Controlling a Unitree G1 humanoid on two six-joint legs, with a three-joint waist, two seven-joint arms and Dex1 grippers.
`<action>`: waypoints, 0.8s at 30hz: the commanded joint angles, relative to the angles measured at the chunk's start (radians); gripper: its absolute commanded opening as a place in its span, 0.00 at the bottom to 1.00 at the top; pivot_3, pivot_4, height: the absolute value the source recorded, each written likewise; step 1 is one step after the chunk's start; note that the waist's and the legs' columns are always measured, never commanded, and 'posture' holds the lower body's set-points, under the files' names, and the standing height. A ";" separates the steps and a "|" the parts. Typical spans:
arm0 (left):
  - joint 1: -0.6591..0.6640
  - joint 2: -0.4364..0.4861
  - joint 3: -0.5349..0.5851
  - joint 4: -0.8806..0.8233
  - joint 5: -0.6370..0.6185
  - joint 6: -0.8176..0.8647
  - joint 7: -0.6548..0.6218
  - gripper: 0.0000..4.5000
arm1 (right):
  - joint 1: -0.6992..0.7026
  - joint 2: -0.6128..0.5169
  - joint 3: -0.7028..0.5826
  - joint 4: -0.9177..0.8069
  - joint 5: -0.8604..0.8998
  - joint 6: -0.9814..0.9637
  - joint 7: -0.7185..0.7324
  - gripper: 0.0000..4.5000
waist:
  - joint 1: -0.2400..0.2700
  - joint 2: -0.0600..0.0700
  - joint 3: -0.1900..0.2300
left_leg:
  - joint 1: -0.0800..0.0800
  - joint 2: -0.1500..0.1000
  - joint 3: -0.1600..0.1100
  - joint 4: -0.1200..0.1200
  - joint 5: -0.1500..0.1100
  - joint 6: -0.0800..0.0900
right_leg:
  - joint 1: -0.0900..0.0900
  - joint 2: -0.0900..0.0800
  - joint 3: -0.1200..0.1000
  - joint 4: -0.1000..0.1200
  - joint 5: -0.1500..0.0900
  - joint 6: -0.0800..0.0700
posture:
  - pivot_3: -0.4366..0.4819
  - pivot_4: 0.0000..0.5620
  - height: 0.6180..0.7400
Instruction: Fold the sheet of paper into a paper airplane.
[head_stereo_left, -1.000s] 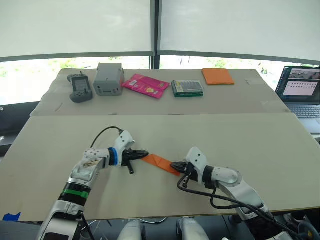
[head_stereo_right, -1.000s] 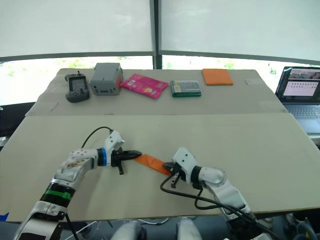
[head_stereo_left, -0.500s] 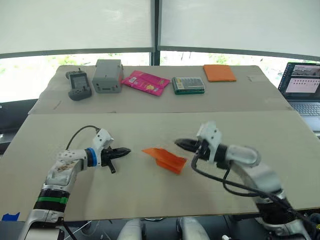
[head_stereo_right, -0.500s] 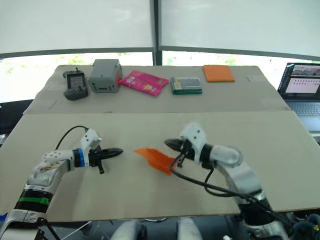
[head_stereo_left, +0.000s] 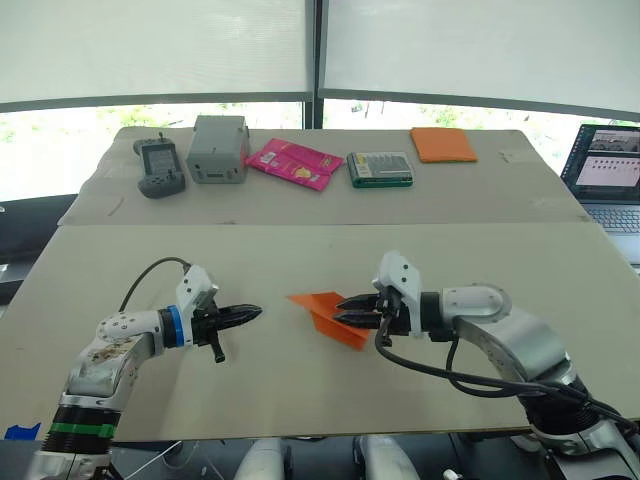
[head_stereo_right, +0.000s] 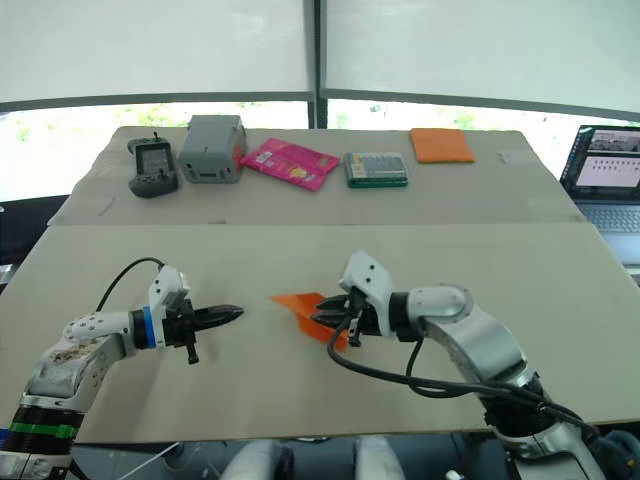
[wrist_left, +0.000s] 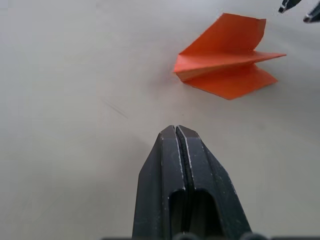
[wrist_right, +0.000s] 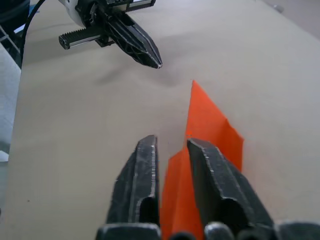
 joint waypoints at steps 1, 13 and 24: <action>0.004 0.006 0.020 -0.042 -0.015 0.000 0.014 0.00 | -0.031 0.014 0.013 0.019 -0.057 -0.019 -0.043 0.59 | 0.000 0.000 0.000 | 0.000 0.000 0.000 0.000 0.000 0.000 | 0.000 0.000 0.000 0.000 0.000 0.000 | 0.48 0.27 1.00; -0.006 0.003 0.014 -0.024 -0.009 -0.003 0.029 0.00 | -0.144 0.034 -0.040 0.259 -0.129 -0.075 -0.069 0.22 | 0.000 0.000 0.000 | 0.000 -0.001 0.001 0.000 0.000 0.000 | 0.000 0.000 0.000 0.000 0.000 -0.001 | 0.48 0.27 1.00; -0.009 -0.007 -0.006 -0.010 0.006 -0.014 0.033 0.00 | -0.198 0.046 -0.086 0.423 -0.246 -0.327 -0.110 0.01 | -0.002 0.000 0.000 | 0.001 -0.001 0.002 0.000 0.000 0.000 | -0.001 0.000 0.001 0.003 0.000 -0.001 | 0.48 0.27 1.00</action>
